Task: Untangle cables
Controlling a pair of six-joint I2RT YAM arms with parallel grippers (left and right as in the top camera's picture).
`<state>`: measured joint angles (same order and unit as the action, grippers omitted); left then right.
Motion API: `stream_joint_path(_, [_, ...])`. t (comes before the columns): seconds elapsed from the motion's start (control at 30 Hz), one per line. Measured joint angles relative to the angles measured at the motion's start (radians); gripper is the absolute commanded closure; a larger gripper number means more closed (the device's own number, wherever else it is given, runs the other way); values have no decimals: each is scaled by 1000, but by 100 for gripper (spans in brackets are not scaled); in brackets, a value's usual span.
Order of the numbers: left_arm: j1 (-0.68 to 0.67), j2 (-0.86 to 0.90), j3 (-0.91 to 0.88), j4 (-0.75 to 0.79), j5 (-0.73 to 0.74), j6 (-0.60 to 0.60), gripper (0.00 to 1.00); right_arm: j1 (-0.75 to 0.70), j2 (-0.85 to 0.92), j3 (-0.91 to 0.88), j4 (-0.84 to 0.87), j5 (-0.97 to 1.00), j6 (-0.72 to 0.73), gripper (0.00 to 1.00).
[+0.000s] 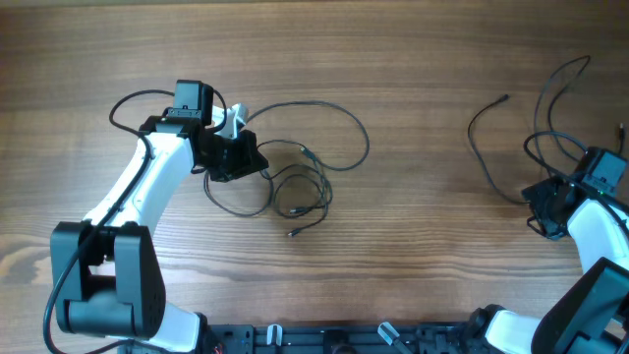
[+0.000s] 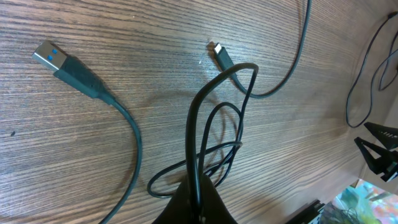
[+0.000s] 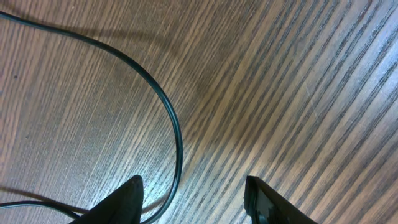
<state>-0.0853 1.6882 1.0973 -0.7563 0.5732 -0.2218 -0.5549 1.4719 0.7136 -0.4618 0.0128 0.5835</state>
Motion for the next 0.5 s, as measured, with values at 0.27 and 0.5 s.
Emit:
stream_joint_path(0.27, [0, 0, 0, 0, 0, 0, 96, 0, 0, -1, 36, 0, 1, 45])
stream_joint_path(0.5, [0, 0, 0, 0, 0, 0, 96, 0, 0, -2, 76, 0, 4, 46])
